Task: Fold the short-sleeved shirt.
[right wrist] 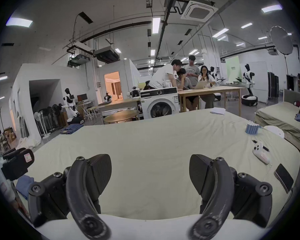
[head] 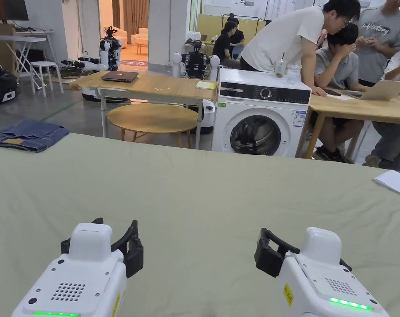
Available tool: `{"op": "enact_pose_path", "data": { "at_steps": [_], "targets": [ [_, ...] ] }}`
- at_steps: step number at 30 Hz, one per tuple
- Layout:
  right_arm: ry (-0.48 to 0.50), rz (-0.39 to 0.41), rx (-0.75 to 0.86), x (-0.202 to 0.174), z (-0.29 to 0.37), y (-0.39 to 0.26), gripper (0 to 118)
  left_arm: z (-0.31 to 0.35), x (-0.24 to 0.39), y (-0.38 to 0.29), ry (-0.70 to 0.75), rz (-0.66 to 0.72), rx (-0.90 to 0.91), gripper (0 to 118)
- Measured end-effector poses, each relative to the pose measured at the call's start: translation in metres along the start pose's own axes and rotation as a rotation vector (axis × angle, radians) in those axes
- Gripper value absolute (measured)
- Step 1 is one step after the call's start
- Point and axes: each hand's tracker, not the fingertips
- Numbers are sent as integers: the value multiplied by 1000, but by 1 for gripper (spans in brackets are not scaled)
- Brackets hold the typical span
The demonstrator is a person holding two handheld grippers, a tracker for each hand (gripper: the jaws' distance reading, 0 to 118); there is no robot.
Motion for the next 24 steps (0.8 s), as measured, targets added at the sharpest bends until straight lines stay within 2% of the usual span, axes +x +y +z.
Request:
{"op": "enact_pose_path", "data": {
  "at_steps": [5,9,12,14,20,24],
  "targets": [
    [20,-5,-16,1,-2,3,94,-2,-3,1,9,-10,-11,54],
    [48,-96,-69,6,-7,4,94,-2,-5,0,1,2,-11,54],
    [65,-114,-82,9,-9,3,94,-6,-8,-2,-16,11,-20,54],
    [60,-112,-84,8,-9,2,94,-4,-8,-3,-18,15,-22,54],
    [-1,-24,-62,-1,-6,1,94,-4,-6,-4,4,1,17,54],
    [-26,2,-49,-5,-5,1,94,-4,-2,-2,28,-32,20,54]
  ]
}}
